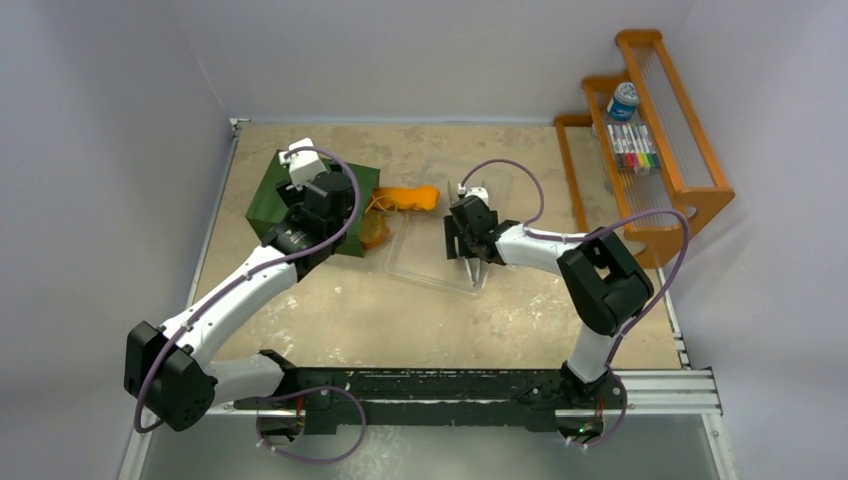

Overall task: Take the fake bread out of the paper bag
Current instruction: Pick up the clamp from the container, then take out the fake bread from the paper bag, then place the fake bread in the container.

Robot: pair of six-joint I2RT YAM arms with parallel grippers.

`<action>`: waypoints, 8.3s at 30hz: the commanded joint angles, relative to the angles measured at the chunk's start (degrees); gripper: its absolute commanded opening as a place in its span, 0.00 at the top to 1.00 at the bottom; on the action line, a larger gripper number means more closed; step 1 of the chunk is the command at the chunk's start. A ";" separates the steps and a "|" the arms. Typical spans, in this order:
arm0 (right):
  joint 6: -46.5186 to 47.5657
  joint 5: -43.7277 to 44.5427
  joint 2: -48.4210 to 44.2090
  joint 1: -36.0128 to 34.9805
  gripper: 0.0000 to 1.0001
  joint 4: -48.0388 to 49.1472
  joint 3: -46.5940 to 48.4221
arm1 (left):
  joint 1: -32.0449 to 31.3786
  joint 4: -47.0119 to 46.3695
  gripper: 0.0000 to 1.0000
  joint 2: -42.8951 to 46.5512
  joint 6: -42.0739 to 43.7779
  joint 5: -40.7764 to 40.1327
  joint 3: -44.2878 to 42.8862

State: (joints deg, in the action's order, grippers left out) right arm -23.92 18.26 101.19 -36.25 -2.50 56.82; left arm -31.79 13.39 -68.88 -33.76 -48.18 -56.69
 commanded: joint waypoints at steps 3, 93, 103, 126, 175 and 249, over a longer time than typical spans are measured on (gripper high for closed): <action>0.42 0.60 1.74 0.56 0.30 -0.63 2.50 | 0.68 -1.34 0.29 0.27 -1.29 -0.68 0.00; 14.64 -19.67 -17.30 1.41 0.49 -21.05 11.96 | 0.85 -2.35 0.31 1.74 -5.32 3.97 2.04; 15.36 -17.58 -13.43 1.27 0.47 -20.44 16.62 | 0.85 -3.02 0.31 0.90 -4.42 3.97 2.13; 17.70 -17.03 -8.79 1.18 0.46 -17.74 20.59 | 1.46 -3.54 0.30 -0.65 -3.07 5.09 3.49; 5.53 -4.74 -24.53 0.77 1.00 -25.10 17.92 | 1.56 -1.44 0.29 -1.68 -6.32 6.35 3.27; -2.71 -6.39 -30.81 4.27 0.54 -26.38 5.56 | 2.26 -3.89 0.29 -3.51 -5.06 7.80 4.24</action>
State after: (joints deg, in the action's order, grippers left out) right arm -27.42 14.55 73.10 -29.93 -28.86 61.39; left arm -30.00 12.56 -72.12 -38.81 -40.58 -51.86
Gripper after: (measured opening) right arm 0.474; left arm 0.711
